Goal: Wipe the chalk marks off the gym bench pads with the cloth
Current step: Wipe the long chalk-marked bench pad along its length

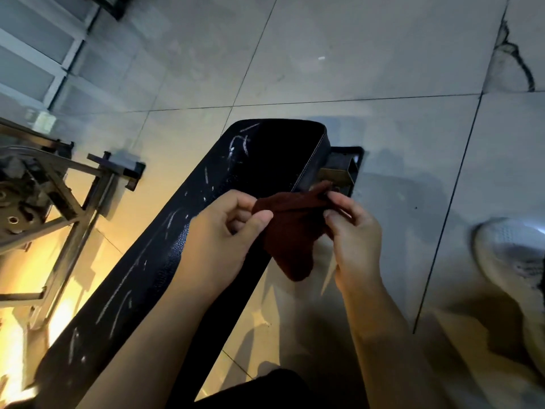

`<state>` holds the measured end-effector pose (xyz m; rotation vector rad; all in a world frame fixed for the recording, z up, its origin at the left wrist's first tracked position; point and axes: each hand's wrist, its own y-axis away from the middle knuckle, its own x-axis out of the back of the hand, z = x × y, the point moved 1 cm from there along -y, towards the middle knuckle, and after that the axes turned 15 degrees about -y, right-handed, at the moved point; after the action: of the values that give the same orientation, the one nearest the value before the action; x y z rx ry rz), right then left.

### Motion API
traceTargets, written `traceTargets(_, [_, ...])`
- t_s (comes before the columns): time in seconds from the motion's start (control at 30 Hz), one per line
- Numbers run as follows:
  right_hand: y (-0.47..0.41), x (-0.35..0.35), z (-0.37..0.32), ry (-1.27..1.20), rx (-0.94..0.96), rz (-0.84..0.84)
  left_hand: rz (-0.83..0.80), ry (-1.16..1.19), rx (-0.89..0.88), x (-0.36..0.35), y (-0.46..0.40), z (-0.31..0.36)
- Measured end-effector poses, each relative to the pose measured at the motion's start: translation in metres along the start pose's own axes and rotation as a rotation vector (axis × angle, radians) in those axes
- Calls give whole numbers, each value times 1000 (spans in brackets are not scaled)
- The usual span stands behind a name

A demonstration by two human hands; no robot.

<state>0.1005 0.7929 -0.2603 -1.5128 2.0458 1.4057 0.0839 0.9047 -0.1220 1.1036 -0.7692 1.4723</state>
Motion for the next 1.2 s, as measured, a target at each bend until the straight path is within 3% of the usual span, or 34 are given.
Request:
traceTargets(0.13, [-10,15,-6,424,74,-110,55,-22,7,9,10,9])
traceTargets(0.2, [-15,19,-10,626,-65,-305,79,-52,3,13,17,11])
traceTargets(0.3, [-9,25,-14,694,-223,-524,113,17,41,13,29,13])
traceTargets(0.4, [-3,32,-28,630,-76,-484,80,13,139,12,40,11])
traceTargets(0.57, [0,37,-74,665,112,-488,-152,-122,266,16,57,0])
traceTargets(0.67, [7,43,-84,630,-78,-480,-155,-116,253,11,65,-3])
traceTargets(0.77, [18,52,-73,710,-358,-574,-184,-79,251,7,69,-2])
traceTargets(0.87, [28,57,-53,777,-496,-659,-209,-92,288,6,75,-5])
traceTargets(1.03, [28,56,-42,829,-433,-603,-231,-224,310,7,81,-13])
traceTargets(1.2, [17,51,-56,1107,-247,-545,-321,-315,270,5,86,-25])
